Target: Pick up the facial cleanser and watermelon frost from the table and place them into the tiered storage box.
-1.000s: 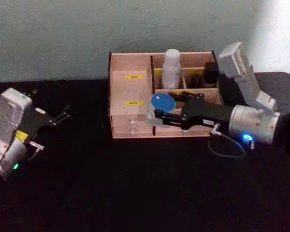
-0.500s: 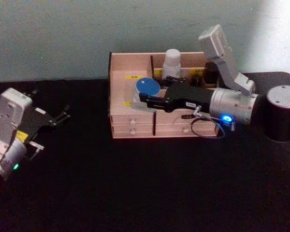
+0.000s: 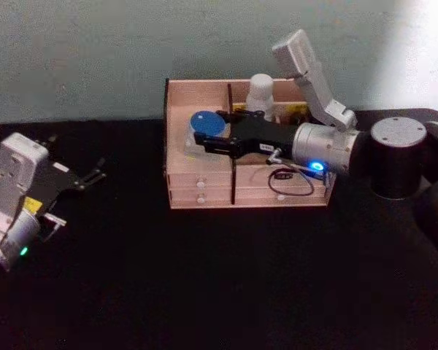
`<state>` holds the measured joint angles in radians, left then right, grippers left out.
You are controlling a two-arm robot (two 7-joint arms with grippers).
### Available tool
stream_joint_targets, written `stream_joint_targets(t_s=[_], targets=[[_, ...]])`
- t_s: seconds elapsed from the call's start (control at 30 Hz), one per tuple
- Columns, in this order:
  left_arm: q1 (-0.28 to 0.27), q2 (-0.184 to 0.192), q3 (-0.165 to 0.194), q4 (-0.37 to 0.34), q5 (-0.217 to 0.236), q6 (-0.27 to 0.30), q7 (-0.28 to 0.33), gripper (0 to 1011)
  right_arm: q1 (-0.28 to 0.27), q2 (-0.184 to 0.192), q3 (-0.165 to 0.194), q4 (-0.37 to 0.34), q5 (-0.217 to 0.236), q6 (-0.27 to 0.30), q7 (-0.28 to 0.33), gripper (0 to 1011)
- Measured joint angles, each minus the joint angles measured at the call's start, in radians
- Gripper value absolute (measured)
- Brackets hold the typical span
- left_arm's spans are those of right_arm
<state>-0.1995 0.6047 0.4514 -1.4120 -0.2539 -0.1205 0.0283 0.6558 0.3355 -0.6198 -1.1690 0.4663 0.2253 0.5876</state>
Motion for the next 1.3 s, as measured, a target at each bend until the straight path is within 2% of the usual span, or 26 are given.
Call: stream_joint_targets(t_s=[0.17, 0.53, 1.3], targets=[[0.000, 0.000, 0.000, 0.000, 0.000, 0.000, 0.000, 1001, 0.030, -0.035, -0.003, 0.059, -0.010, 0.005, -0.008, 712], [0.000, 0.000, 0.000, 0.000, 0.000, 0.000, 0.000, 1001, 0.070, -0.078, 0.001, 0.141, -0.025, 0.019, -0.012, 713], [0.000, 0.000, 0.000, 0.000, 0.000, 0.000, 0.000, 1001, 0.090, -0.106, 0.012, 0.198, -0.044, 0.048, -0.007, 713]])
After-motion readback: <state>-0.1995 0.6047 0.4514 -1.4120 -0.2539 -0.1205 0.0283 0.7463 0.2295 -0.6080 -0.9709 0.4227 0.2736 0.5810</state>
